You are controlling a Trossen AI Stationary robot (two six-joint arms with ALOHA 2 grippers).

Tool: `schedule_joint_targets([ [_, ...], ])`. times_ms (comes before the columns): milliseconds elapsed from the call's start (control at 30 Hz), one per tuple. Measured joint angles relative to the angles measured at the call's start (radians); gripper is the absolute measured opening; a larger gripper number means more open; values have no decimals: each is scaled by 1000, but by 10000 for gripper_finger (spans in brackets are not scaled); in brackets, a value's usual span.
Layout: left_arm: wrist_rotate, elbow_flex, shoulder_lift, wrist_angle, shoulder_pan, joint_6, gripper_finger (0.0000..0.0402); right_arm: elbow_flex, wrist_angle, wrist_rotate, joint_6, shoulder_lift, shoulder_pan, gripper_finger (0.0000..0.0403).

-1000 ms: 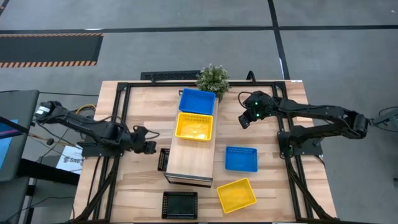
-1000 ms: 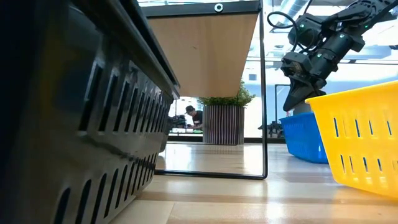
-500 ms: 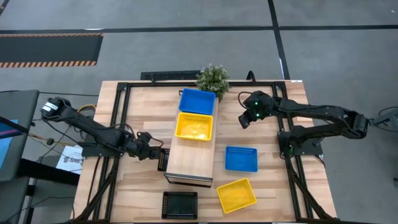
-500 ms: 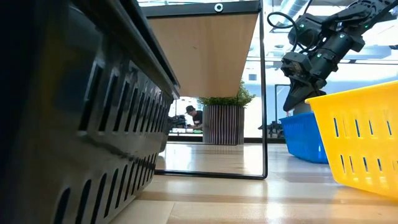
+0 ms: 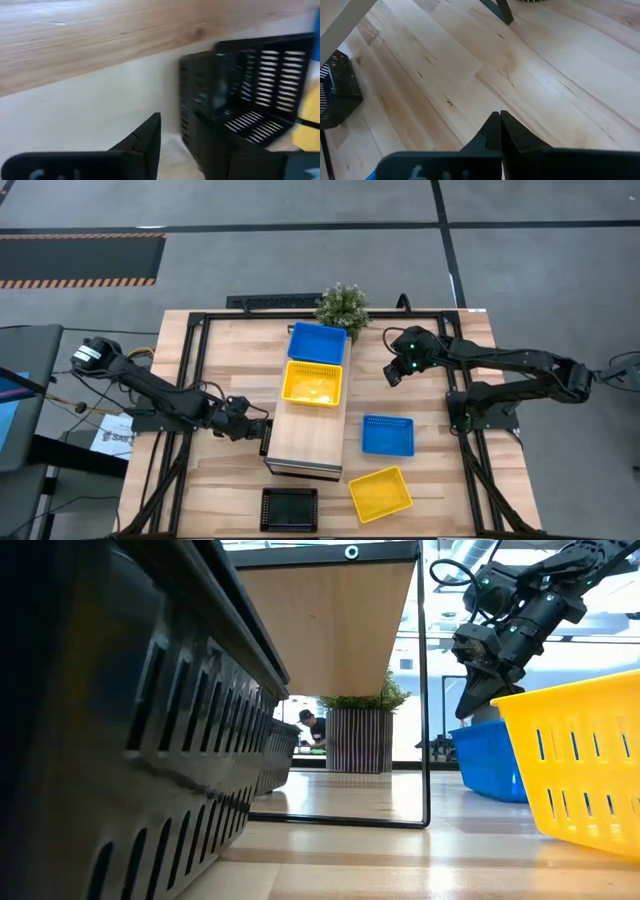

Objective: Stack baskets on shelf by color
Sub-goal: Put the top black basket on the shelf

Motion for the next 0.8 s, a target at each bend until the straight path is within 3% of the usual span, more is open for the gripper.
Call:
schedule_joint_targets([
  [300, -78, 0, -128, -40, 0, 89, 103, 0, -18, 0, -2, 0, 1, 7],
  [600, -63, -1, -30, 83, 0, 129, 199, 0, -22, -1, -1, 0, 1, 7],
  [800, -36, -2, 39, 65, -3, 93, 221, 0, -22, -1, -1, 0, 1, 7],
])
